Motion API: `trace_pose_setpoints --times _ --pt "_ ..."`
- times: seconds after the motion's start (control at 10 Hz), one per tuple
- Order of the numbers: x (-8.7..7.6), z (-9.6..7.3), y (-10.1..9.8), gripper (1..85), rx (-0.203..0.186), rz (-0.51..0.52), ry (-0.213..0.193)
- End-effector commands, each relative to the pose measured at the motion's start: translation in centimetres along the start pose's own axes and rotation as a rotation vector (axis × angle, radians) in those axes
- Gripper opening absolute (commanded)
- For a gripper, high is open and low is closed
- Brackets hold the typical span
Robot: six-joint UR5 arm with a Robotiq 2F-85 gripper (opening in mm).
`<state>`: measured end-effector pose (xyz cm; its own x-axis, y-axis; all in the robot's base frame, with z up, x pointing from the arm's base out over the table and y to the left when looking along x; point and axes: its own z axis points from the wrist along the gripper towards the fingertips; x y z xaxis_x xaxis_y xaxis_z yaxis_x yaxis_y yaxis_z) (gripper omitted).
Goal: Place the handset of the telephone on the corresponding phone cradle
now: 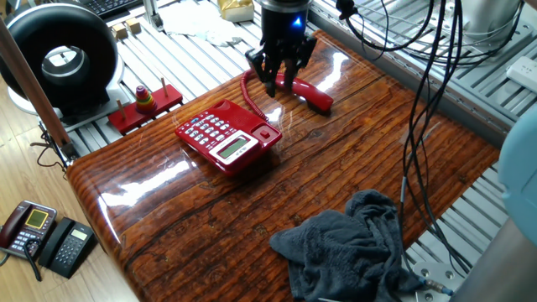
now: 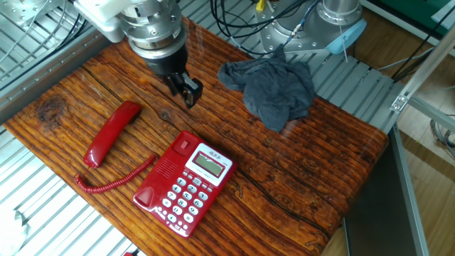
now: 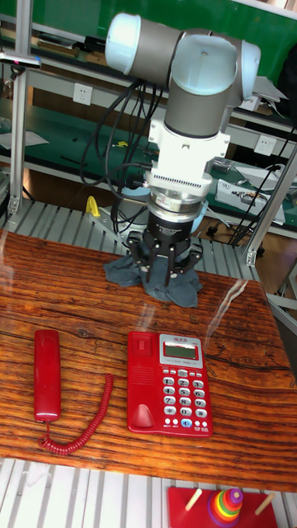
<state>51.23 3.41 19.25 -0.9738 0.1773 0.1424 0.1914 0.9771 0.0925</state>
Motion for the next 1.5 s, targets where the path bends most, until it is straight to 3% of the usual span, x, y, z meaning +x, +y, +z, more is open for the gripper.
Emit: trace_pose_setpoints --times 0.0,0.2,0.4,0.6,0.8,0.9,1.0,1.1,1.4 --pt "0.7 -0.1 0.1 1.0 0.005 0.023 0.025" --pt "0.2 -0.2 -0.6 1.0 0.039 -0.002 0.005" --pt "-2.0 -0.5 -3.3 1.0 0.153 -0.092 -0.073" --pt "-3.4 -0.4 -3.1 1.0 0.154 -0.107 -0.128" --pt "-5.0 -0.3 -4.6 1.0 0.200 -0.158 -0.167" --pt "-5.3 0.2 -4.1 1.0 0.166 -0.149 -0.177" --pt "-4.6 -0.1 -5.0 1.0 0.188 -0.167 -0.163" --pt "-3.9 -0.1 -5.1 1.0 0.172 -0.154 -0.150" --pt "-3.7 0.4 -5.5 1.0 0.158 -0.169 -0.146"
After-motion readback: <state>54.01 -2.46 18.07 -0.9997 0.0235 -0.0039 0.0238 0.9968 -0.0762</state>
